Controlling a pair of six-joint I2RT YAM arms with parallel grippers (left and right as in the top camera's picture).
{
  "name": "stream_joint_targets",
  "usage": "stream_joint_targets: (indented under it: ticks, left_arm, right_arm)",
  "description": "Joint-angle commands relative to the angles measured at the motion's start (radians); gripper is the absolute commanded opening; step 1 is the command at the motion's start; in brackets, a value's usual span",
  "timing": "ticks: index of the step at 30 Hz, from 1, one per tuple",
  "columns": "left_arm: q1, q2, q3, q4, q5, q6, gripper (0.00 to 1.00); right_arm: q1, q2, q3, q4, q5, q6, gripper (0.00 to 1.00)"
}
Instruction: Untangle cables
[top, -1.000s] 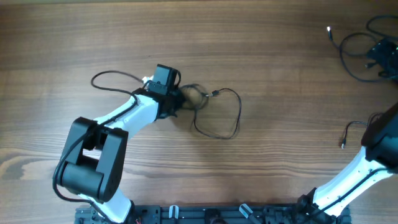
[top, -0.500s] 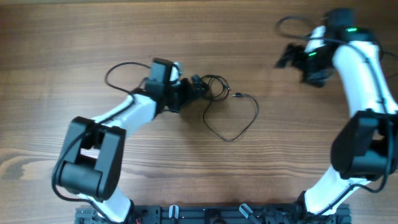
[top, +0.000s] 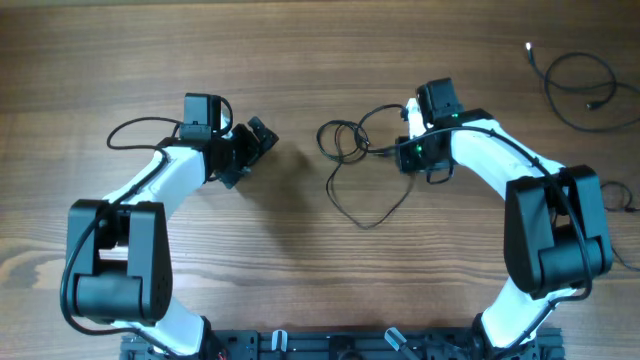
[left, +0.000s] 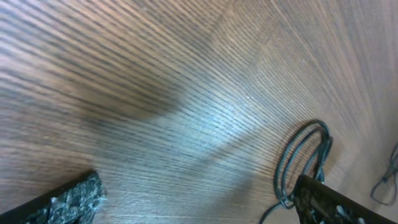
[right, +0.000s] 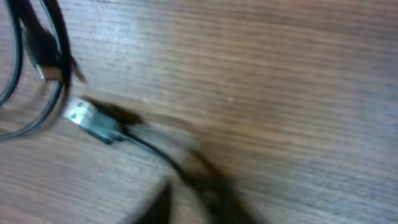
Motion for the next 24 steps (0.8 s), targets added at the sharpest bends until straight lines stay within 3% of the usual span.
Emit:
stream_joint_targets:
  ticks: [1, 5, 11, 17, 24]
  left_arm:
    - [0.002, -0.015, -0.003, -0.016, -0.065, 0.019, 1.00]
    - [0.002, -0.014, -0.003, -0.054, -0.069, 0.019, 1.00]
    - [0.002, -0.014, -0.003, -0.060, -0.072, 0.019, 1.00]
    - [0.002, -0.014, -0.003, -0.060, -0.072, 0.019, 1.00]
    - [0.002, -0.014, -0.003, -0.065, -0.072, 0.019, 1.00]
  right_arm:
    - [0.001, 0.006, -0.030, -0.014, -0.138, -0.024, 0.04]
    - [0.001, -0.120, 0.053, 0.003, -0.206, -0.024, 0.04]
    - [0.001, -0.300, 0.078, 0.216, -0.218, -0.026, 0.04]
    - [0.073, -0.183, 0.072, 0.344, -0.208, -0.147, 0.04]
    - [0.137, 0.054, 0.073, 0.462, -0.148, -0.157, 0.04]
